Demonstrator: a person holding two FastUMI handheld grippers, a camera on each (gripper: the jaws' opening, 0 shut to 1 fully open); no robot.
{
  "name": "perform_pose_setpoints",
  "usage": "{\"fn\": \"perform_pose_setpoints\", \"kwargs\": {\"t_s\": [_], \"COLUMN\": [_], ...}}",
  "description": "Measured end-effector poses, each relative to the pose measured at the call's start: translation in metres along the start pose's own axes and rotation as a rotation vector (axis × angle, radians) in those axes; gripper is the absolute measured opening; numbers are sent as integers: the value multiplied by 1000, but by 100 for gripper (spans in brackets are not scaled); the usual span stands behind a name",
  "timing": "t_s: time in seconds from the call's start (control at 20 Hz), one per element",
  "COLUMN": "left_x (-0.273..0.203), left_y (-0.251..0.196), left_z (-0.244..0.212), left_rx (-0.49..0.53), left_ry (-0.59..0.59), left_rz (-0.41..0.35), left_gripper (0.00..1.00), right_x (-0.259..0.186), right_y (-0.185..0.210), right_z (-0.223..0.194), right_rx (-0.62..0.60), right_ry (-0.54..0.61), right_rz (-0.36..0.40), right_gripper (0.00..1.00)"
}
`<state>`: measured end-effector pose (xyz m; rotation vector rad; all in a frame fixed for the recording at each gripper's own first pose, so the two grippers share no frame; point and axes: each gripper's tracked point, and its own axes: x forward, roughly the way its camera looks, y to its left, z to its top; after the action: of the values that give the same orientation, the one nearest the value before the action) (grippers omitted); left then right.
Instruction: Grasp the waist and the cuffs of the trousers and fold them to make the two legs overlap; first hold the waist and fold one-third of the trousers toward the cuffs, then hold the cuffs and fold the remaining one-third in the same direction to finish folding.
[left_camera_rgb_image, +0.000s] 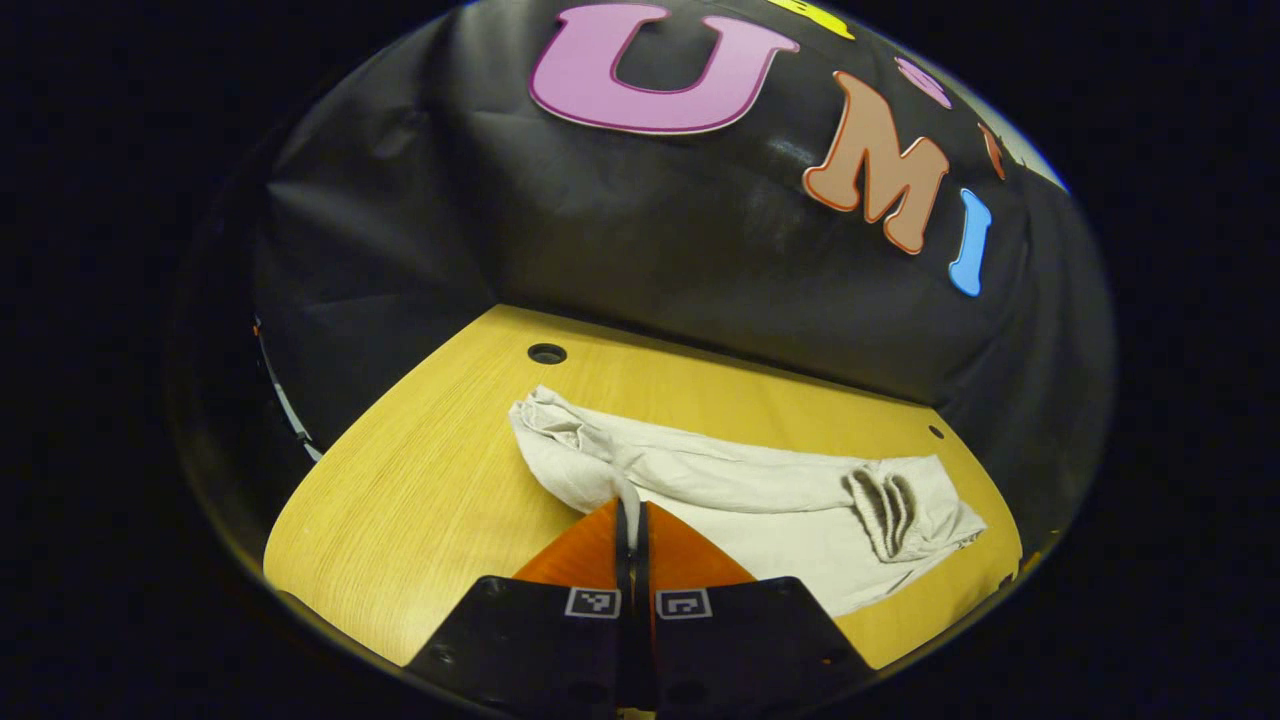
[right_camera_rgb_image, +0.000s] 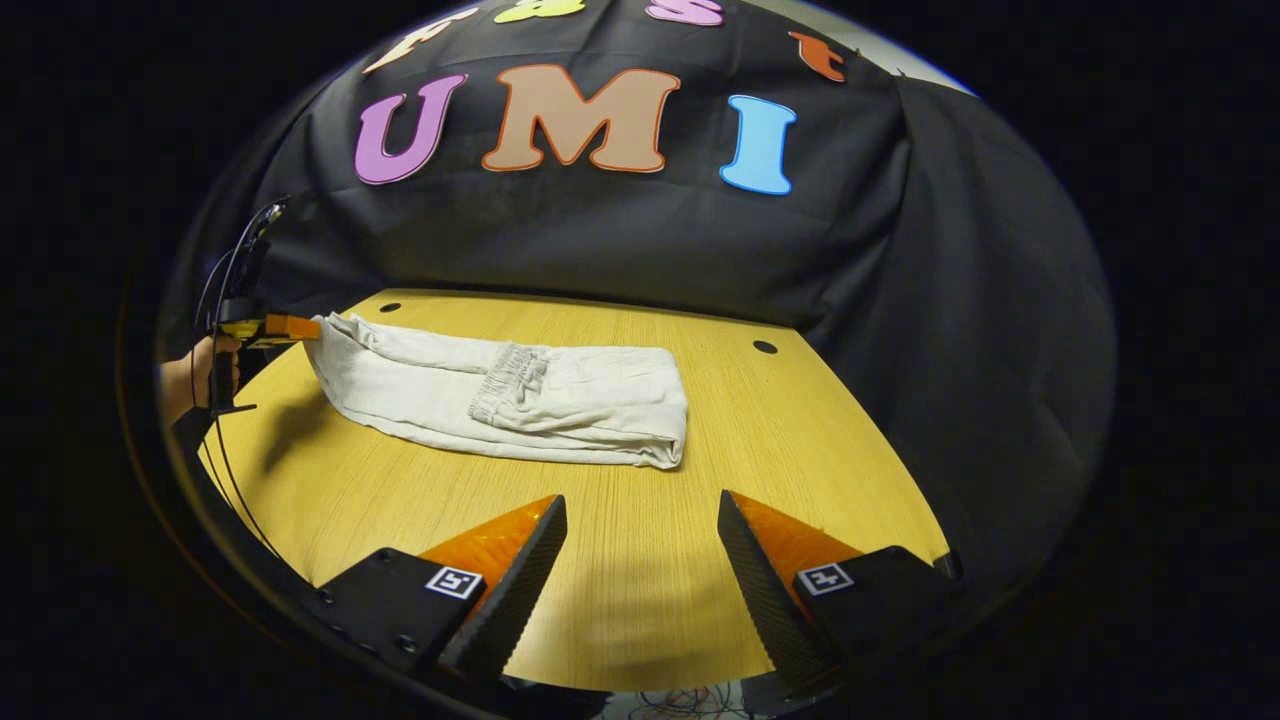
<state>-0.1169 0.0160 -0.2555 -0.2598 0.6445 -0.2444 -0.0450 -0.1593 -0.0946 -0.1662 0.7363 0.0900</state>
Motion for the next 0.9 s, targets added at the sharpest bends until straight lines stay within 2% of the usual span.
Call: {"fn": "perform_pose_setpoints", "kwargs": {"t_s": [0.3,0.5,0.9], "left_x": [0,2,8], "left_y": [-73,-127,-210], "left_z": [32,38,52], "left_rx": [43,32,83], "left_ry": [-66,-68,-82], "left_rz": [-42,-73,-123], "left_gripper": [0,0,0], "right_x": [16,31,48], "right_y": [-36,-66,-107], "right_z": [11,16,26], "right_rx": [-10,14,44], "right_ry": [-34,-36,-63], "right_rz": [46,71,107], "right_gripper": [98,98,98]}}
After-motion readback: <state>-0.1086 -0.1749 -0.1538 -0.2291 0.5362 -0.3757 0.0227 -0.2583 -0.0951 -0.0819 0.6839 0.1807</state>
